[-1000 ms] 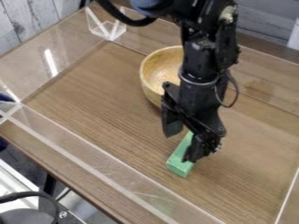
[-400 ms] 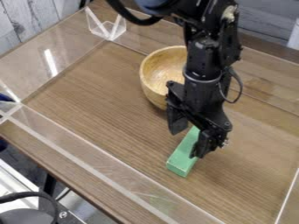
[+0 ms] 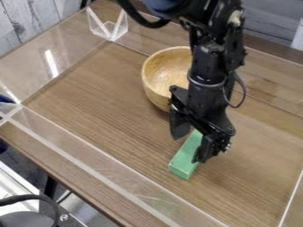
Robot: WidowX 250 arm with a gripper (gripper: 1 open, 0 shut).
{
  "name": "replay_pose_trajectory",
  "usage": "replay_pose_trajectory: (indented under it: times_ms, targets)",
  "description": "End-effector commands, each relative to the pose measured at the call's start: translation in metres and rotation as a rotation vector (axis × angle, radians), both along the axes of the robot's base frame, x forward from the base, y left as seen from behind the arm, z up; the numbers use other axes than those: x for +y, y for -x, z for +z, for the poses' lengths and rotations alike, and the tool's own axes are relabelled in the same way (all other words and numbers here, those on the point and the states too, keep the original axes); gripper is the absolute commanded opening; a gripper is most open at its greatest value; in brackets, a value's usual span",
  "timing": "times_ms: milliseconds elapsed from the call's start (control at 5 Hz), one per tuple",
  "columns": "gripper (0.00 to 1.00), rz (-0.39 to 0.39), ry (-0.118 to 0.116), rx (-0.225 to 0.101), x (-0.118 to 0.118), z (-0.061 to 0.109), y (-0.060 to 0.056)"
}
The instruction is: Put the green block in the brown bowl
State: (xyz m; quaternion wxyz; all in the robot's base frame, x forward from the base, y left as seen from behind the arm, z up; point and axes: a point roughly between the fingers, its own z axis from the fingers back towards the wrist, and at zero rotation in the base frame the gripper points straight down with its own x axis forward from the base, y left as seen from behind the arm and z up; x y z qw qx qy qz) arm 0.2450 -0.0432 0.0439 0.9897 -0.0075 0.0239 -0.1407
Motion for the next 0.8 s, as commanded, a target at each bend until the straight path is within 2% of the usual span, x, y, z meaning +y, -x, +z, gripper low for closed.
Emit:
replay_pose_trajectory:
  times_ms: [0, 400, 600]
  targets:
    - [1.0, 0.021, 0.009, -0.057, 0.0031, 0.0068, -0.0169]
    - [1.0, 0.042, -0.034, -0.061, 0.0073, 0.0075, -0.0188]
    - [1.0, 0.04, -0.012, -0.053, 0.0079, 0.0046, -0.0201]
